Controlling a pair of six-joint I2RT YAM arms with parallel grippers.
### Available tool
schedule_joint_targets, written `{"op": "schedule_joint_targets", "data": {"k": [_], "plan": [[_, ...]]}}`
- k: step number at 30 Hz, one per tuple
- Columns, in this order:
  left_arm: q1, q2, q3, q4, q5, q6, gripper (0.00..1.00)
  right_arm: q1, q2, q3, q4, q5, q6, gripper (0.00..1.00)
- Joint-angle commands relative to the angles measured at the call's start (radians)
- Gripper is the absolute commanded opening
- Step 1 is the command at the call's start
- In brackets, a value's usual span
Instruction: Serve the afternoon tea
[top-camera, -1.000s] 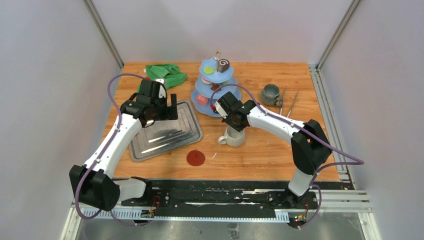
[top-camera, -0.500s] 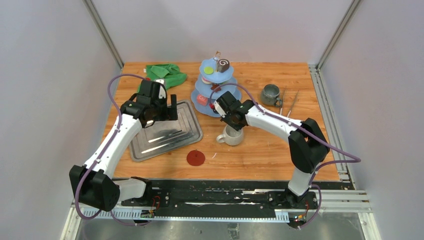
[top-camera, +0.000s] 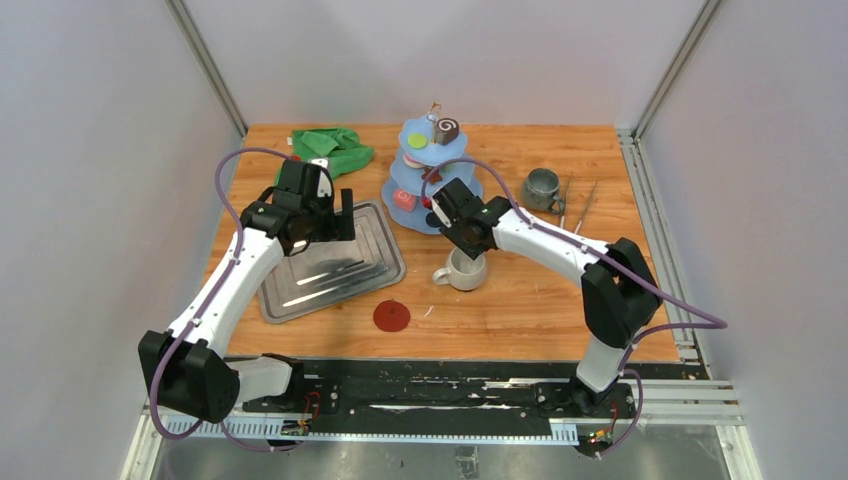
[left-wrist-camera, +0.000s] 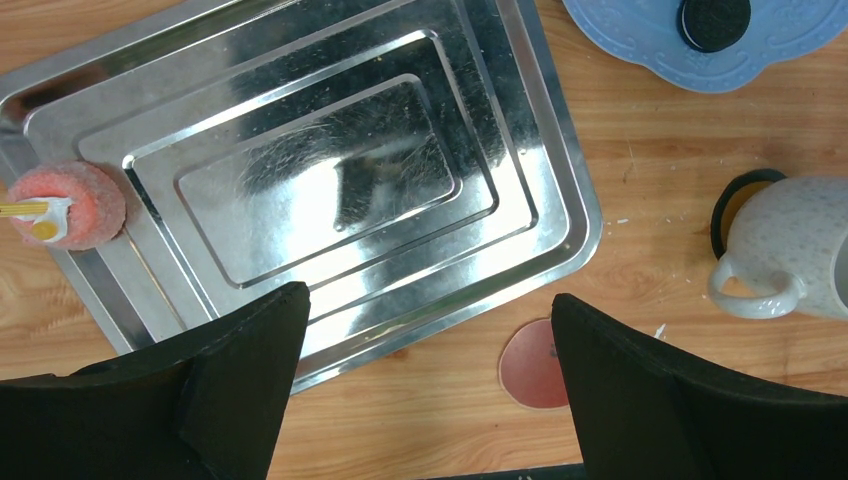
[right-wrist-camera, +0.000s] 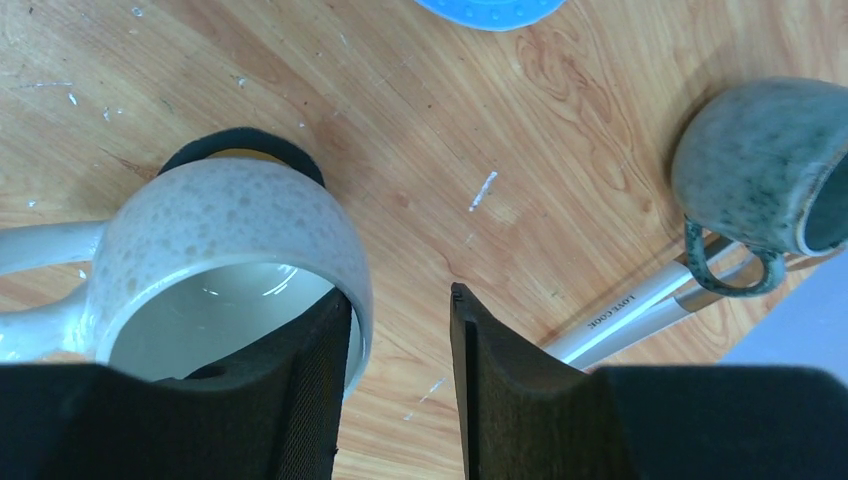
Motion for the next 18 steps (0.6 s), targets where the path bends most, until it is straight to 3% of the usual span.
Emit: {"op": "schedule_joint_targets", "data": {"k": [1,10,14,18], "plan": [[-0.007,-0.019,-0.002,0.006,-0.007,0.016,0.96,0.002,-0.085,0.028,-0.001,0.078,0.024,0.41],[-0.007,-0.016,-0.001,0.007,-0.009,0.016,0.96,-0.221,-0.304,-0.064,0.105,-0.018,0.2,0.47],[-0.007,-0.013,0.003,0.006,-0.007,0.016,0.96,-0.364,-0.342,-0.109,0.147,-0.032,0.336,0.51],[-0.007,-0.014,0.006,0.005,-0.005,0.018,0.96,-0.523,-0.333,-0.126,0.165,-0.163,0.43,0.52]]}}
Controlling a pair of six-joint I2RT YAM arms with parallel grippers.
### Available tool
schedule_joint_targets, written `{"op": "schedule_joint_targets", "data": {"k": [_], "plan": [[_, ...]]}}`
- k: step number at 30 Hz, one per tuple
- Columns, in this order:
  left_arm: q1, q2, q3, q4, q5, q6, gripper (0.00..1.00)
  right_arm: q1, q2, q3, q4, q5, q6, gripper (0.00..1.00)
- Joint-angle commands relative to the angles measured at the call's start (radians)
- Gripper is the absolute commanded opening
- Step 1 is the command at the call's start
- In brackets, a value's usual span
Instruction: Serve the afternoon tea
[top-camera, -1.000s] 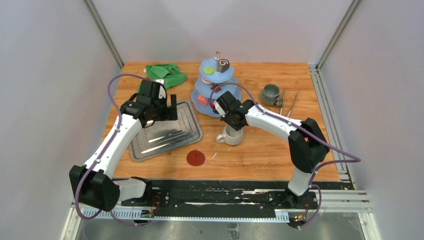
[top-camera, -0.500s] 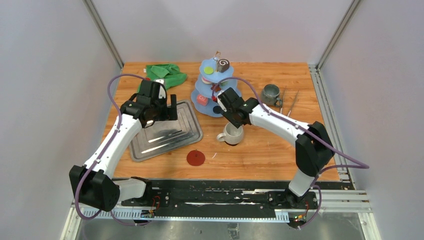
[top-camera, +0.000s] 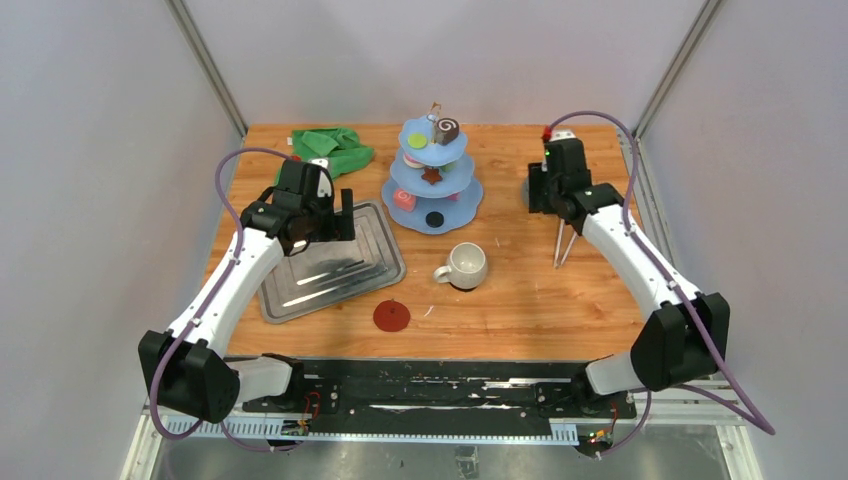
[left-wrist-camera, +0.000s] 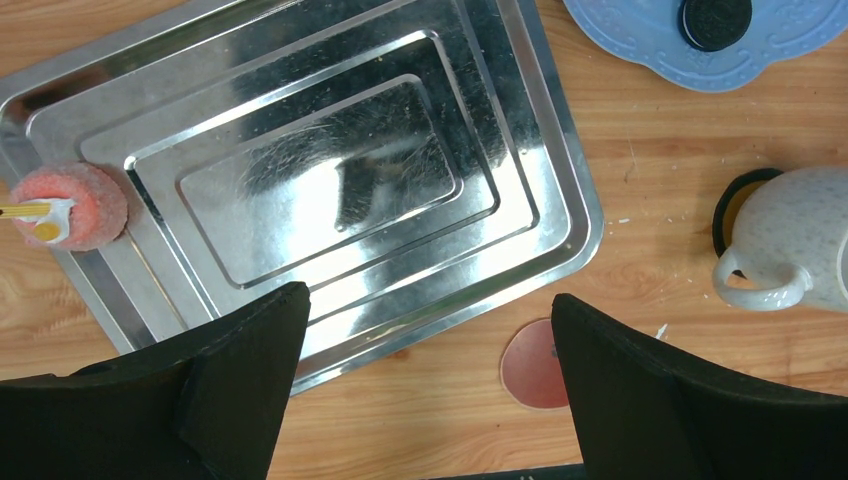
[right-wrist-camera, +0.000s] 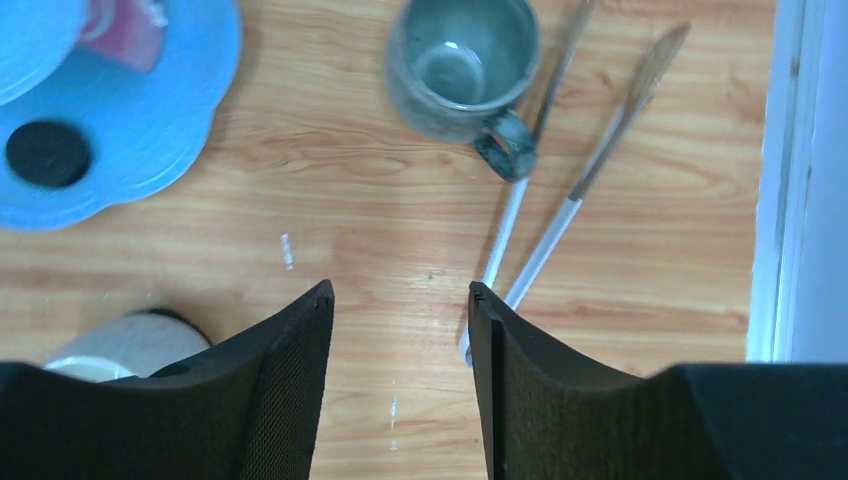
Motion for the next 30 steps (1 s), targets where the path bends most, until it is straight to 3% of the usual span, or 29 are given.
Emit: {"op": "schedule_joint_targets", "data": {"k": [1,5,9,16,30], "plan": [[-0.006,-0.015,0.007,0.006,-0.005,0.015,0.96,-0.156,0.023,-0.031,0.034,-0.153,0.15,0.52],[-0.007,-0.016,0.006,0.002,-0.009,0.015,0.96,-0.218,0.076,-0.009,0.031,-0.212,0.092,0.54],[-0.007,-0.016,0.007,0.0,-0.013,0.015,0.96,-0.241,0.112,-0.002,0.021,-0.212,0.008,0.66],[-0.007,0.002,0.016,0.003,-0.003,0.01,0.96,-0.271,0.239,0.071,0.023,-0.204,-0.105,0.67],[-0.007,-0.007,0.017,-0.007,-0.029,0.016,0.96,-0.326,0.506,0.257,-0.03,-0.362,-0.257,0.66]]}}
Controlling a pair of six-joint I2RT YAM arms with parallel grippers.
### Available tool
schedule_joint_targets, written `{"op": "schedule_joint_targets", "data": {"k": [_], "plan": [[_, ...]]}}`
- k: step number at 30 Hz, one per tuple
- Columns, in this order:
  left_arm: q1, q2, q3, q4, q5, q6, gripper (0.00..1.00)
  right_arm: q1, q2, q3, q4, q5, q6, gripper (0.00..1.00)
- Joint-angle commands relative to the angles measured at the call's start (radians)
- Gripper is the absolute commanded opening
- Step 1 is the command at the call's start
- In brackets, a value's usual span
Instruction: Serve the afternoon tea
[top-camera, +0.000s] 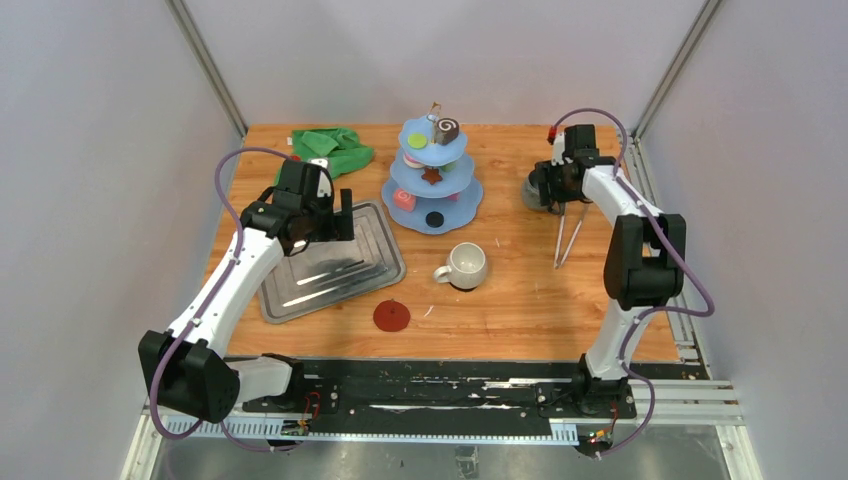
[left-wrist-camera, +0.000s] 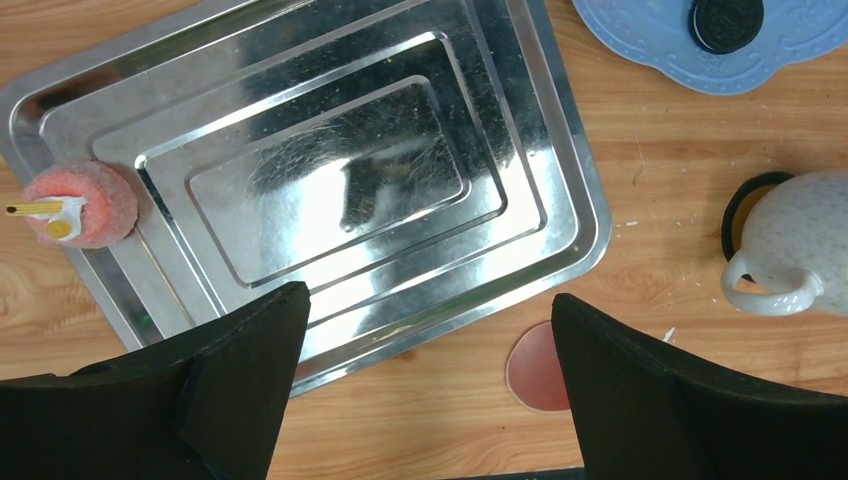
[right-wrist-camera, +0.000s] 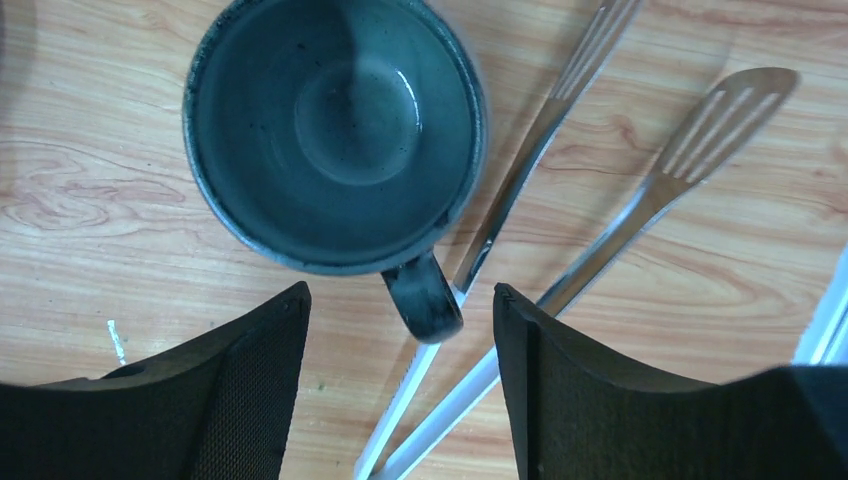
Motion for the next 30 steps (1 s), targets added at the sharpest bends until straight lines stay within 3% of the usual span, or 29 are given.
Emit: {"op": "schedule_joint_targets", "data": {"k": [1,7,14,19,24,30], "plan": [[-0.007,-0.005,0.017,-0.006,-0.016,0.01,0.96,-0.02,0.051,0.044,-0.049,-0.076,-0.06,0.65],[-0.006,-0.002,0.016,-0.004,-0.011,0.009,0.96,-0.02,0.089,0.052,-0.052,-0.069,-0.055,0.48],[-0.006,-0.006,0.018,-0.006,-0.008,0.01,0.96,-0.001,0.056,0.039,-0.047,-0.052,-0.029,0.03],[-0.007,-0.014,0.018,-0.005,0.008,0.012,0.95,0.063,-0.059,0.024,-0.085,0.031,0.035,0.01],[-0.007,-0.032,0.002,0.0,0.004,0.004,0.95,0.166,-0.281,-0.069,-0.089,0.036,0.127,0.01],[-0.006,-0.04,-0.016,0.007,-0.018,0.001,0.97,0.476,-0.502,-0.164,-0.108,0.086,0.12,0.01]]}}
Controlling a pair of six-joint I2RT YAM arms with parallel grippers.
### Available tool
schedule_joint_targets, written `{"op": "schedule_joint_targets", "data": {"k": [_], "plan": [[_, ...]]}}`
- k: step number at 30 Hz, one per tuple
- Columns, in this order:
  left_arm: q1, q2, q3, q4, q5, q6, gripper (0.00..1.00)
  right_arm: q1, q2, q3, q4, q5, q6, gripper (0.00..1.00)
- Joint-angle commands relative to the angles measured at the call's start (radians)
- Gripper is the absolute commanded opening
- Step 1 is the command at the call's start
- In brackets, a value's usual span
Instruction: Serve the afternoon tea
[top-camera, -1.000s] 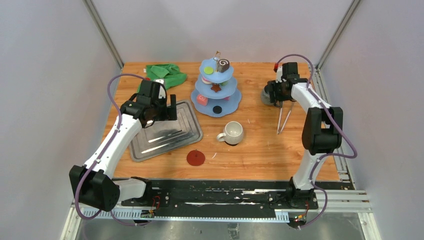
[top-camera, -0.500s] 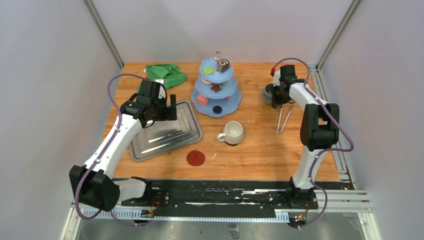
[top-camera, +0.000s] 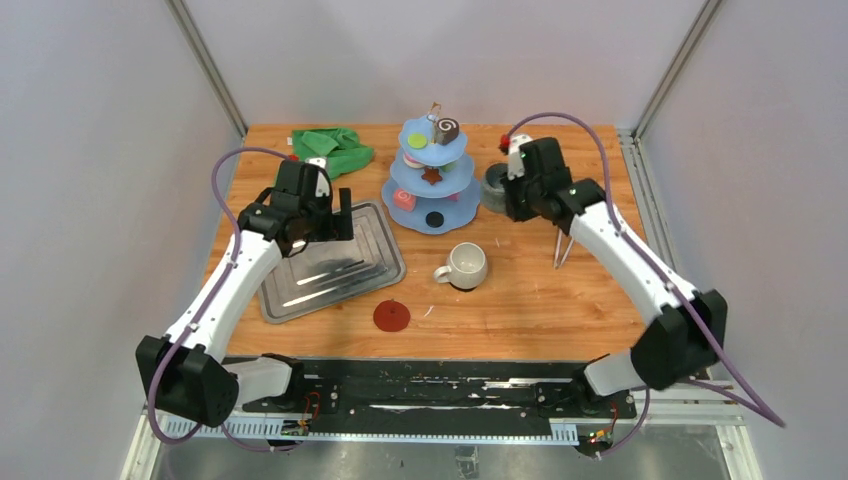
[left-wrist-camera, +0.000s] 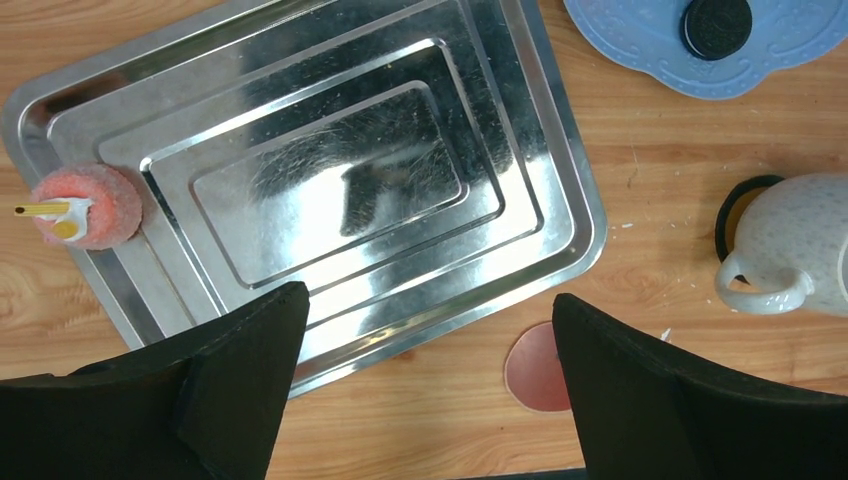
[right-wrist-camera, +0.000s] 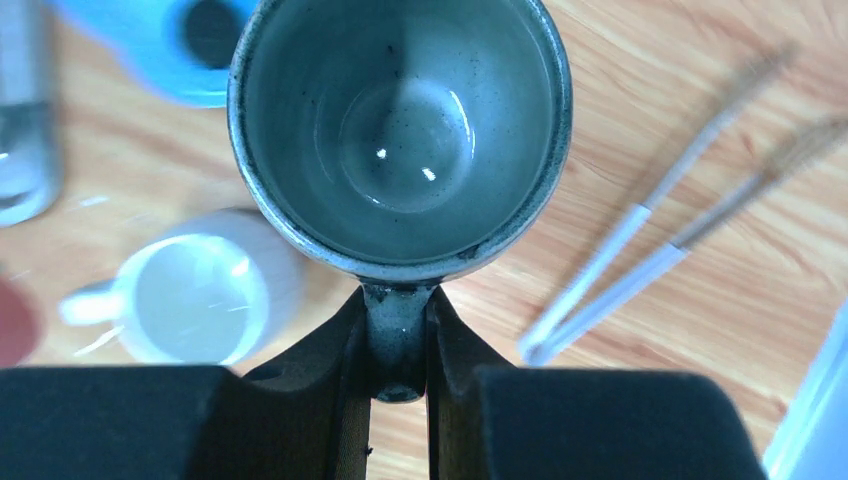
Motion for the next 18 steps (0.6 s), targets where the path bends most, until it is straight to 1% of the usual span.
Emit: {"op": "schedule_joint_targets", "data": {"k": [1,5,9,12,15,18], "plan": [[-0.007,-0.026,-0.017,0.007,-0.028,0.004,0.97,0.236,-0.159,-0.054,0.023,0.045,0.022,0.01],[-0.003,-0.026,-0.023,-0.003,-0.098,0.0,0.98,0.446,-0.214,-0.08,0.04,0.089,0.023,0.01],[0.029,-0.04,-0.024,-0.016,-0.112,-0.025,0.98,0.62,-0.18,-0.053,0.04,0.138,0.014,0.01],[0.068,-0.06,-0.033,-0.015,-0.117,-0.056,0.99,0.709,-0.13,-0.034,0.043,0.148,0.011,0.01],[0.111,-0.078,-0.046,-0.01,-0.128,-0.092,0.99,0.774,-0.07,-0.023,0.053,0.149,0.018,0.01],[0.13,-0.099,-0.063,0.001,-0.133,-0.114,1.0,0.835,-0.011,-0.029,0.081,0.146,0.034,0.01]]}}
